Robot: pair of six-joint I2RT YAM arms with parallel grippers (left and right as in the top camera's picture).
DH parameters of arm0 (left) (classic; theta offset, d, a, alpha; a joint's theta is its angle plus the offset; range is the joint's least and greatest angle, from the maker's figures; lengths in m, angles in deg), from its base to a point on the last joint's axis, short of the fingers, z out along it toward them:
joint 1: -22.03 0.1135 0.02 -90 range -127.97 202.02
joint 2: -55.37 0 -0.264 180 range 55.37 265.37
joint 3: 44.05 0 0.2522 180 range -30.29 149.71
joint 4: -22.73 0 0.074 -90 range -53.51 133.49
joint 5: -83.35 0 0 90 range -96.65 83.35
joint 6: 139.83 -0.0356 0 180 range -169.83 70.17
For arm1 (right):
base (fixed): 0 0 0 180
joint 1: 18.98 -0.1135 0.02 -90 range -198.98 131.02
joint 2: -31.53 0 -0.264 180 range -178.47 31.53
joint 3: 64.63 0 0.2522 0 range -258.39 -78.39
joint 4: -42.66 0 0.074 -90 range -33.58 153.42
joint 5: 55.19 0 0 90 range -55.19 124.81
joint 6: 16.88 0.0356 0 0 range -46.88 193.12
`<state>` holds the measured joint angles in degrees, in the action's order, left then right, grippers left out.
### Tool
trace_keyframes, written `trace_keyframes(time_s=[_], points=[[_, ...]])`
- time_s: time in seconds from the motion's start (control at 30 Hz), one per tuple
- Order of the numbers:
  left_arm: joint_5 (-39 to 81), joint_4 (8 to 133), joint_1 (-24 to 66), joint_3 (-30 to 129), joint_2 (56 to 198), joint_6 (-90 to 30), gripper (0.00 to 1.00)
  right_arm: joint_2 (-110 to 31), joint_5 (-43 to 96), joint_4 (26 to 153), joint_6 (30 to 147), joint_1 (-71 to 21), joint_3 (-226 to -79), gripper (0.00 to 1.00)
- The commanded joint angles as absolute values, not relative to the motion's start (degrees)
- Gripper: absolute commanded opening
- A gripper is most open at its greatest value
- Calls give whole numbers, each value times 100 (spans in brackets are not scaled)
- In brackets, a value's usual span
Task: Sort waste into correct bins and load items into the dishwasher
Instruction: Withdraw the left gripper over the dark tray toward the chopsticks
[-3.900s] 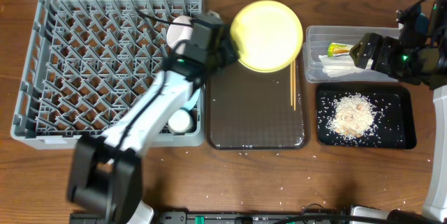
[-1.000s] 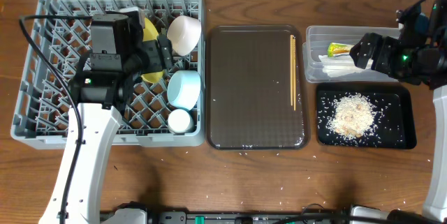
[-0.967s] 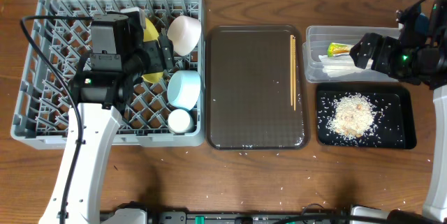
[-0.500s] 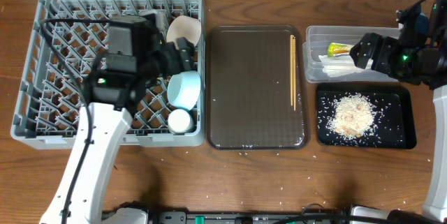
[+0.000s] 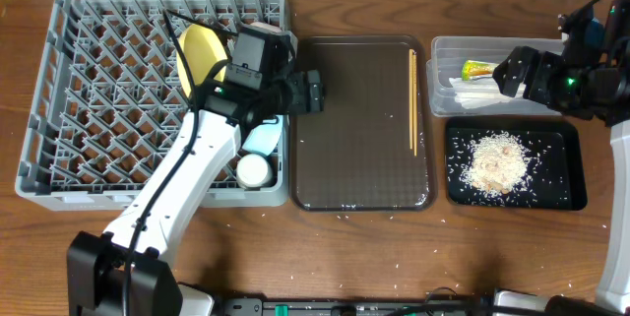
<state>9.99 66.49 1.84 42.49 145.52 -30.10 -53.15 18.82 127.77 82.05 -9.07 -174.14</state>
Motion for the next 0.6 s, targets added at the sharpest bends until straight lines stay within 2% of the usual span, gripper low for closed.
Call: trace_keyframes(time_s=[0.0, 0.57], points=[[1069, 6555, 108, 4268, 14571, -2955, 90, -5311, 1895, 12784, 8227, -883, -17466, 99], [1041, 6044, -137, 4268, 14578, -2678, 90, -5311, 1895, 12784, 8227, -883, -17466, 99]])
